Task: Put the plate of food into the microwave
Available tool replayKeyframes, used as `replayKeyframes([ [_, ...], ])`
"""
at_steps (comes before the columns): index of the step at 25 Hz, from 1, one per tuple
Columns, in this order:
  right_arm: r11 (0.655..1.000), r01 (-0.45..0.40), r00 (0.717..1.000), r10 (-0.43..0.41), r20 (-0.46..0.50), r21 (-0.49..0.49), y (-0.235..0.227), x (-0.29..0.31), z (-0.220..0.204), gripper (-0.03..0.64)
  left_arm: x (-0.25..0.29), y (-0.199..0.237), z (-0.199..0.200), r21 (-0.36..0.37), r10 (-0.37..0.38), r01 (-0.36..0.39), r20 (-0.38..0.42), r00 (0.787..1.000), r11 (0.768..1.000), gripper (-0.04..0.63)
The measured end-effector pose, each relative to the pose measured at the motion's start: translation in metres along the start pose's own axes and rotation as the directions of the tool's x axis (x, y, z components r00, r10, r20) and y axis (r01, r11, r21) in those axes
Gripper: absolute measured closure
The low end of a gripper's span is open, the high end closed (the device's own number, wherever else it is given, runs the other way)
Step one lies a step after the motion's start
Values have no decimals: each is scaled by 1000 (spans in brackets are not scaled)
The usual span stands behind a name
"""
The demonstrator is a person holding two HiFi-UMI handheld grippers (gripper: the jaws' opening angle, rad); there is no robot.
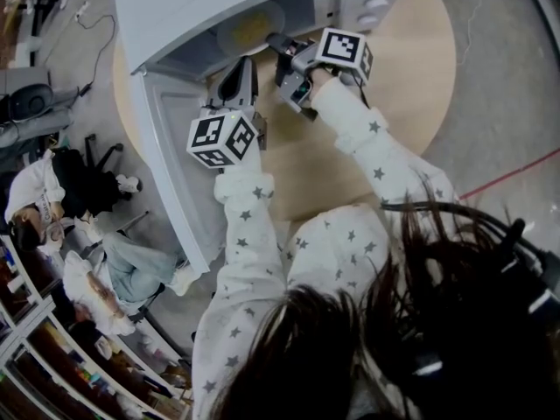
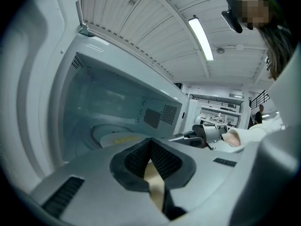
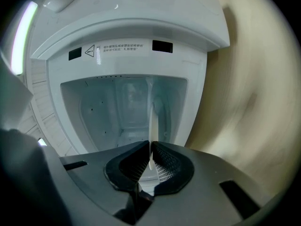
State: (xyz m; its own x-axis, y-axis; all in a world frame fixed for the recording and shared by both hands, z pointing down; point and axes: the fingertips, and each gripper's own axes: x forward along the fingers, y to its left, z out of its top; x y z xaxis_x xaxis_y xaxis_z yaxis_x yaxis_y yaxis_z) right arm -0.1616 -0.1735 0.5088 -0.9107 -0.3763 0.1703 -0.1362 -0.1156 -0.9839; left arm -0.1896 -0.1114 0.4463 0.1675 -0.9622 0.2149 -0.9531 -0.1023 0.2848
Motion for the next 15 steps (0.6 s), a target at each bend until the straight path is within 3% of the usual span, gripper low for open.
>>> replayKeyframes([
  [8, 994, 85, 996, -86, -5, -74, -11, 10, 3, 597, 5, 4, -8, -15, -30, 30, -13, 999, 999, 594],
  [15, 993, 71, 997, -75, -32, -97, -11, 16, 1, 595, 5, 3, -12, -20, -50, 50, -21, 999, 999, 594],
])
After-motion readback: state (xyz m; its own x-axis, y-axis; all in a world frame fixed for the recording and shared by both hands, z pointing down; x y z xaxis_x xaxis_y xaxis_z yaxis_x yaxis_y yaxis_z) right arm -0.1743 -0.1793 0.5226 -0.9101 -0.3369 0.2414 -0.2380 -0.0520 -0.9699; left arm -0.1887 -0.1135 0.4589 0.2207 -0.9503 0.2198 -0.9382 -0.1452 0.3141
